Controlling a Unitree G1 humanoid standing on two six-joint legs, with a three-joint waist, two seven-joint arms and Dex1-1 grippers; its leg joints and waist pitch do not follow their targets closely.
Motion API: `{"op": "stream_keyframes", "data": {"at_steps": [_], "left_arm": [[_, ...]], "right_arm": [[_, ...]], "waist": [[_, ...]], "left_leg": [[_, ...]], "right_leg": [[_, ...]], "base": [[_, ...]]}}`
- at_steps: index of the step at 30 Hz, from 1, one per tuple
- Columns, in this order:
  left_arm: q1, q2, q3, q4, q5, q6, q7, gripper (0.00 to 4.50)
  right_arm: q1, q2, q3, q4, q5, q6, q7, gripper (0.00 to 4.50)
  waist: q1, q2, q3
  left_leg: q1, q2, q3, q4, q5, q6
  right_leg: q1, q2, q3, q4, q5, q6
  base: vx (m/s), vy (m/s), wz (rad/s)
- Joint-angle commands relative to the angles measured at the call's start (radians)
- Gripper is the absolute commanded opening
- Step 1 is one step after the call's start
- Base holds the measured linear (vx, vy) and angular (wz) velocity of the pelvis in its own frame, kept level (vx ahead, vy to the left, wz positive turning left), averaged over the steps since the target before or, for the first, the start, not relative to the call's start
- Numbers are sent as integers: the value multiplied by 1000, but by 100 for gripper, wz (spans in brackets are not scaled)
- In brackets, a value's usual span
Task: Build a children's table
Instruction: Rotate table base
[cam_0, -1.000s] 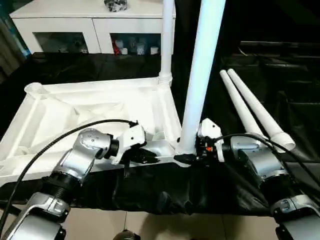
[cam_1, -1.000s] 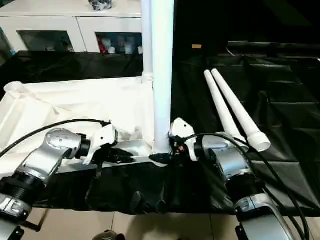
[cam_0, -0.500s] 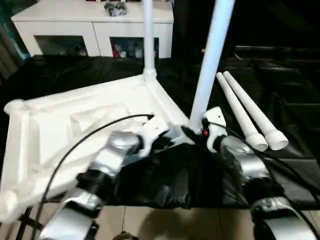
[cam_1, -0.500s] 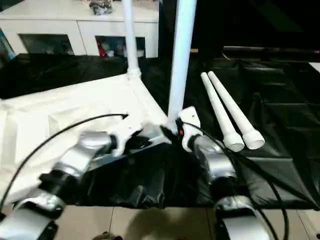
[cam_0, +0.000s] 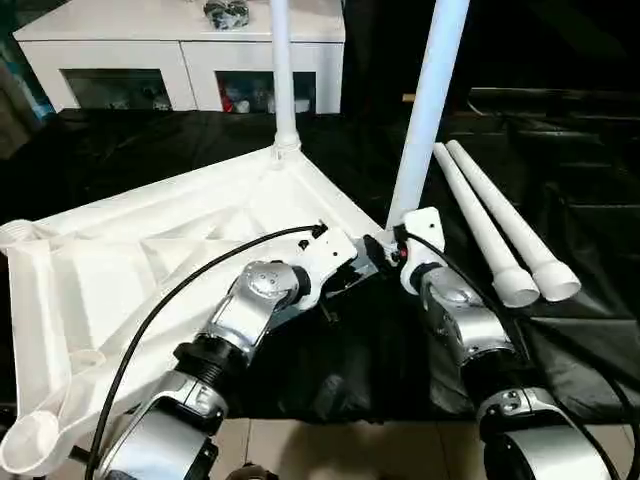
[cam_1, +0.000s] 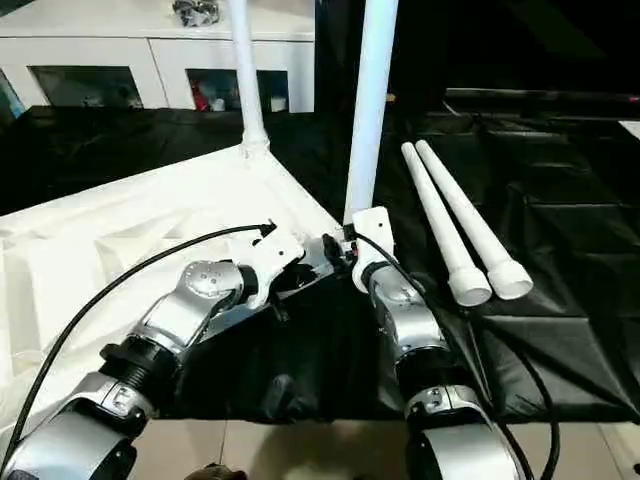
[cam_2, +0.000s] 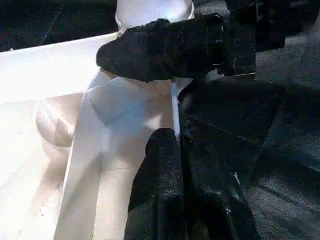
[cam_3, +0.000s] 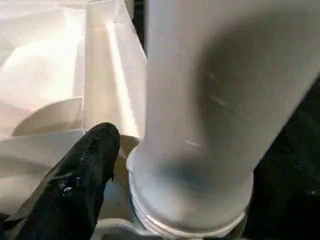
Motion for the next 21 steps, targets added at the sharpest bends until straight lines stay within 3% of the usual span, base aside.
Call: {"op": "stream_keyframes", "data": {"at_steps": [1,2,3,5,7,11,14,15,16,18,19,21], "left_arm": [[-15,3,-14,19,5,-30,-6,0],[-13,4,-13,22,6,-36,-5,0],[-12,7,-12,24,5,-50,-3,0],[-5,10,-7,14,0,-68,1,0],[4,11,1,-1,-13,-76,-9,0],[18,14,9,-3,-24,-96,-16,0],[22,14,18,1,-33,-125,-10,0],[21,13,31,-7,-45,-131,-5,0],[25,15,59,-44,-79,-112,-18,44],[29,24,89,-90,-105,-98,-16,55],[24,36,122,-117,-111,-88,20,59],[19,54,162,-142,-121,-60,54,78]], "right_arm": [[39,-19,25,-57,-20,15,8,390],[56,-28,24,-83,-19,20,16,390],[87,-43,16,-139,-12,44,31,390],[148,-72,12,-244,-3,90,64,390],[197,-95,20,-321,-9,119,88,390],[275,-129,36,-457,-14,168,101,390],[308,-131,36,-527,0,213,104,390],[322,-131,35,-558,7,243,106,390],[338,-124,33,-594,23,278,112,396],[349,-117,33,-616,36,298,122,396],[351,-112,35,-622,52,320,134,396],[355,-114,45,-636,53,335,141,396]], "waist": [[0,-4,-66],[4,-13,-66],[5,-11,-66],[11,-20,-64],[17,-21,-63],[17,-11,-60],[14,-17,-59],[13,-13,-59],[12,-10,-58],[12,-8,-61],[11,-1,-63],[7,10,-61]], "left_leg": [[24,41,-23,-70,-328,7],[23,41,-21,-68,-298,22],[23,41,-19,-68,-286,29],[17,42,-19,-68,-260,45],[13,46,-22,-71,-245,46],[12,43,-24,-73,-272,32],[10,40,-26,-74,-295,27],[8,39,-27,-74,-295,26],[12,40,-26,-73,-303,26],[7,42,-29,-72,-295,29],[11,45,-28,-71,-292,29],[7,43,-29,-72,-300,24]], "right_leg": [[31,-63,49,-66,-289,-168],[32,-65,50,-63,-281,-172],[32,-64,51,-64,-281,-171],[36,-64,52,-62,-293,-160],[38,-66,53,-60,-309,-144],[36,-65,52,-67,-357,-129],[35,-65,50,-73,-407,-110],[36,-65,50,-73,-414,-108],[30,-64,50,-78,-427,-101],[35,-68,50,-72,-413,-115],[28,-64,50,-72,-386,-127],[31,-61,47,-67,-349,-140]], "base": [[0,0,0],[0,0,0],[0,0,0],[0,0,0],[0,0,0],[0,0,0],[0,0,0],[0,0,0],[0,0,0],[0,0,0],[0,0,0],[0,0,0]]}}
